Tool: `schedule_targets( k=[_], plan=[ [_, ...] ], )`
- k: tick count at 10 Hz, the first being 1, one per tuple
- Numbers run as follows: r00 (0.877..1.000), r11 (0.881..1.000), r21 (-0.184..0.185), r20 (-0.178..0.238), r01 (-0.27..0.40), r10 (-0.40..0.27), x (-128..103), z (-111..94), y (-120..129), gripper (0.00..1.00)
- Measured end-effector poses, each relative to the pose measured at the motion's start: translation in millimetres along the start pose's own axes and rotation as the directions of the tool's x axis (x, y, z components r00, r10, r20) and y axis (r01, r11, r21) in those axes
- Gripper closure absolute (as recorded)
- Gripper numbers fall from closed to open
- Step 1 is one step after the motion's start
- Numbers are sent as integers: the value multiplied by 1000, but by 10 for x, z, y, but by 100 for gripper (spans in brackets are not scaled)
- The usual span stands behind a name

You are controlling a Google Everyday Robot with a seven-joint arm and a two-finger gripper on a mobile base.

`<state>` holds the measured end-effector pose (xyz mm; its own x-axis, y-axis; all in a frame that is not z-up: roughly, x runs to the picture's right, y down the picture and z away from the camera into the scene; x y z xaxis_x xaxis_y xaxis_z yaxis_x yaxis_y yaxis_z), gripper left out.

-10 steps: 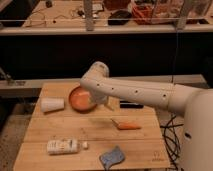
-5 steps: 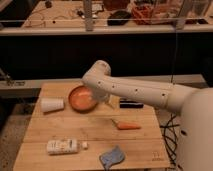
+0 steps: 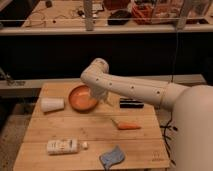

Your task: Move the arm in a circular motion

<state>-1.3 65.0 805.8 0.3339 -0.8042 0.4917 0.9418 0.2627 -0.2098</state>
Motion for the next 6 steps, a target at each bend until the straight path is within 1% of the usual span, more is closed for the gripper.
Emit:
schedule_targets(
  k=[1, 2, 3, 6],
  plan=[
    [1000, 1000, 2, -2, -8, 8, 84, 23, 17, 20],
    [1000, 1000, 8, -2, -12, 12, 157, 42, -39, 20],
    [1000, 1000, 8, -1, -20, 20, 191, 49, -26, 20],
    [999, 999, 8, 6, -49, 49, 262, 57, 106, 20]
  ],
)
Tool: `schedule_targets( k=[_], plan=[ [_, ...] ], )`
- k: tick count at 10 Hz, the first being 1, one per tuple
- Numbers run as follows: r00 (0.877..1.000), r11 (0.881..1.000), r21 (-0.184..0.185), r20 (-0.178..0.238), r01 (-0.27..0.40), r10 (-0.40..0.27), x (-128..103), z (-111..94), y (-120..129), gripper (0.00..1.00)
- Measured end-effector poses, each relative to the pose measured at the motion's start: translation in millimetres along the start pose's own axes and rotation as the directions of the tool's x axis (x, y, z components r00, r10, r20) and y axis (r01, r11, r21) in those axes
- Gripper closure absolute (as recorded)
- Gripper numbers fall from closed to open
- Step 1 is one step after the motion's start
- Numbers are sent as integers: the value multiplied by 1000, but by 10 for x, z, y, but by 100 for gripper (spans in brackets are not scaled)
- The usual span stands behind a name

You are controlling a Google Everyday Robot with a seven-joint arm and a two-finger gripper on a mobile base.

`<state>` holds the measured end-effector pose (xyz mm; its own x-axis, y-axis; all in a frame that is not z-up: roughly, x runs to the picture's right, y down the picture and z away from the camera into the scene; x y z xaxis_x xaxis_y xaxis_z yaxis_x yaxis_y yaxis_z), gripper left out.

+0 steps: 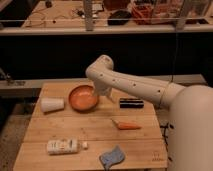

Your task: Move the arm in a circular motion

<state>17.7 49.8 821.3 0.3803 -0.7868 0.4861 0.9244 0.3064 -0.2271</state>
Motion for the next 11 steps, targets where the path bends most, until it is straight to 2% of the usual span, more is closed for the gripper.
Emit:
schedule_targets(
  k=[2, 4, 7, 10, 11],
  plan=[
    [1000, 1000, 3, -3, -25, 25, 204, 1, 190, 20],
    [999, 999, 12, 5, -42, 42, 254, -2, 192, 20],
    [997, 997, 12, 1, -77, 77, 355, -22, 324, 20],
    [989, 989, 26, 12, -146, 145, 610, -13, 713, 20],
    [987, 986, 32, 17, -162, 161, 653, -28, 770, 20]
  ],
)
